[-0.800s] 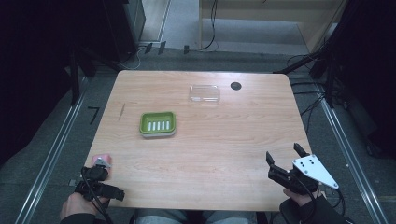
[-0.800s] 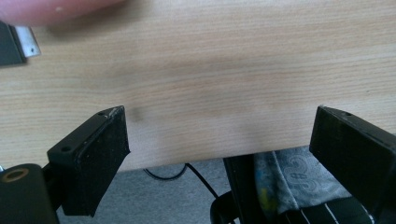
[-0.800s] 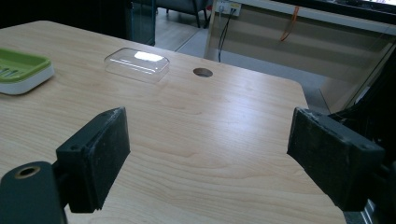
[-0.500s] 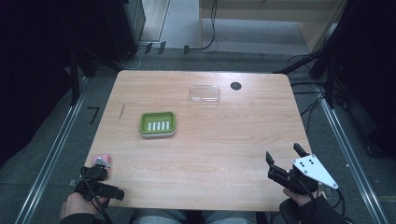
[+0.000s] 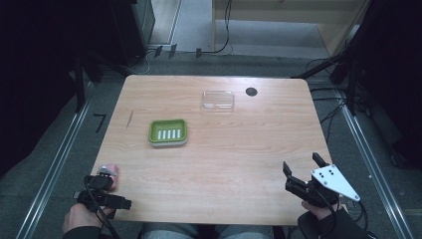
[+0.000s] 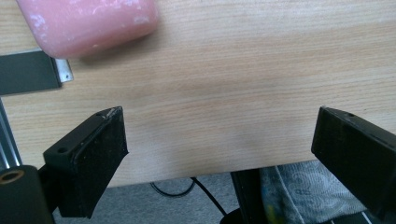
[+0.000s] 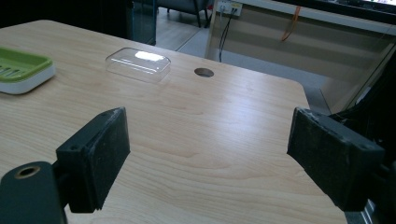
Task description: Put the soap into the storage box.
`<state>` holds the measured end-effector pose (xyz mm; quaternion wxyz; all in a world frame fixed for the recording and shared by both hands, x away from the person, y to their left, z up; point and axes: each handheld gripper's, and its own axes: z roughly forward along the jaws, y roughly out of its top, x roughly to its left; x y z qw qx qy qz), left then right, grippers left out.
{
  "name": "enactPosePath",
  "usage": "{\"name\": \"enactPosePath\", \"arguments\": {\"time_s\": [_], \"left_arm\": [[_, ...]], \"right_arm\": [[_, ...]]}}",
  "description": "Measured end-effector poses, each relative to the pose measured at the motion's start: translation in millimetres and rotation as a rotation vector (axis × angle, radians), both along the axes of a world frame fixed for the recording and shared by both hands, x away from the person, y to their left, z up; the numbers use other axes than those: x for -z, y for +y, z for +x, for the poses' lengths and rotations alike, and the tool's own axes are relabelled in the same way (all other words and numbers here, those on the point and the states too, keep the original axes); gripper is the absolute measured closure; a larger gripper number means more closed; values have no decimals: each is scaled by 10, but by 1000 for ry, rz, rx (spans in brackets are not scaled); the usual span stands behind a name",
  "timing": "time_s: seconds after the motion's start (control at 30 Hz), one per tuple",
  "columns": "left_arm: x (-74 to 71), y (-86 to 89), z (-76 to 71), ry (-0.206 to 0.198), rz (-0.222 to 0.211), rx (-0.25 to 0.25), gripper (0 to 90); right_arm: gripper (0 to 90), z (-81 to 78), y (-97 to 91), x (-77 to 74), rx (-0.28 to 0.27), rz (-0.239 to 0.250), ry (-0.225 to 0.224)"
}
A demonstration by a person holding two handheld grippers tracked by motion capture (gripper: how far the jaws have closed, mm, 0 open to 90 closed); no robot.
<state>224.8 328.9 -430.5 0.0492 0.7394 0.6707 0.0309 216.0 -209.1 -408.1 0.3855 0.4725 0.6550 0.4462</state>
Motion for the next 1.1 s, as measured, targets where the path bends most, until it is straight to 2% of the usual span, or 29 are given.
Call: {"name": "enactPosePath", "arguments": {"time_s": [0.17,0.4,0.67,1.1], "left_arm": [[-30,11,52,-16,-2,-12,41],[-35,157,198,-47,-38,-59,41],[-40,250,251,-63,-64,-92,41],[-54,329,416,-77,-69,-102,29]], "right_arm": [[137,1,0,1,-3,-2,2],[137,9,2,2,-5,-4,6],[137,7,5,2,-4,-4,9],[137,16,8,3,-6,-12,10]]}}
